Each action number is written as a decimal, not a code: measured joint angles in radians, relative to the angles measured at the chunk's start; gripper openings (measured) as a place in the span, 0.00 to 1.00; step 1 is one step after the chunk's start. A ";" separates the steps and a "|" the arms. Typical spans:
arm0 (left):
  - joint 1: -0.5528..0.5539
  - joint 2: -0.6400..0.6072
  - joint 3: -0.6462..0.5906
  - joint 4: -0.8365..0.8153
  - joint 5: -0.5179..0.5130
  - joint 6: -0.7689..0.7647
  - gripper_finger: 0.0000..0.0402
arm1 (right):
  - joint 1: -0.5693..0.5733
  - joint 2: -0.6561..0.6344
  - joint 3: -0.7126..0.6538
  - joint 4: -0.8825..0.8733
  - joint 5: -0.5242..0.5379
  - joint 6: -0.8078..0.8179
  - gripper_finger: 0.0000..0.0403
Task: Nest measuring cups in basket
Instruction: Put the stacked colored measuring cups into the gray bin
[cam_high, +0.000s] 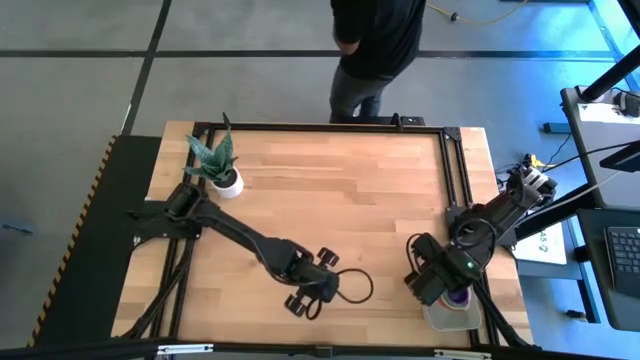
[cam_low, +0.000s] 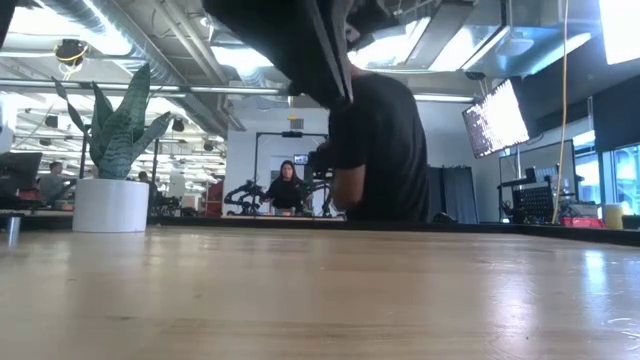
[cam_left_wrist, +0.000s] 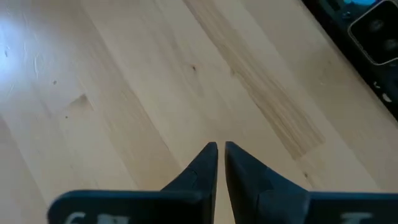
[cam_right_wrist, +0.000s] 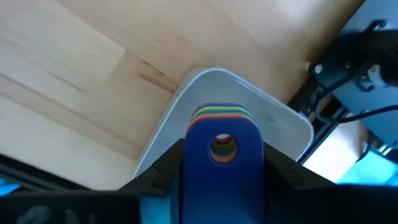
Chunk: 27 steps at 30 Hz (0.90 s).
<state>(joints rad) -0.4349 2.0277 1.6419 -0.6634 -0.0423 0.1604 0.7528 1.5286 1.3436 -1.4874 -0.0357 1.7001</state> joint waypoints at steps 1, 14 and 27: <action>0.007 0.000 -0.003 0.005 0.001 0.001 0.05 | 0.000 -0.002 -0.016 0.016 -0.005 0.001 0.32; 0.027 0.000 -0.005 0.037 0.008 0.009 0.01 | 0.008 -0.007 -0.138 0.119 -0.029 0.076 0.32; 0.015 0.000 -0.005 0.036 0.008 0.010 0.00 | 0.071 -0.082 -0.296 0.265 -0.045 0.244 0.32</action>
<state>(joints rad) -0.4198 2.0277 1.6371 -0.6270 -0.0345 0.1707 0.8239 1.4470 1.0479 -1.2226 -0.0807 1.9438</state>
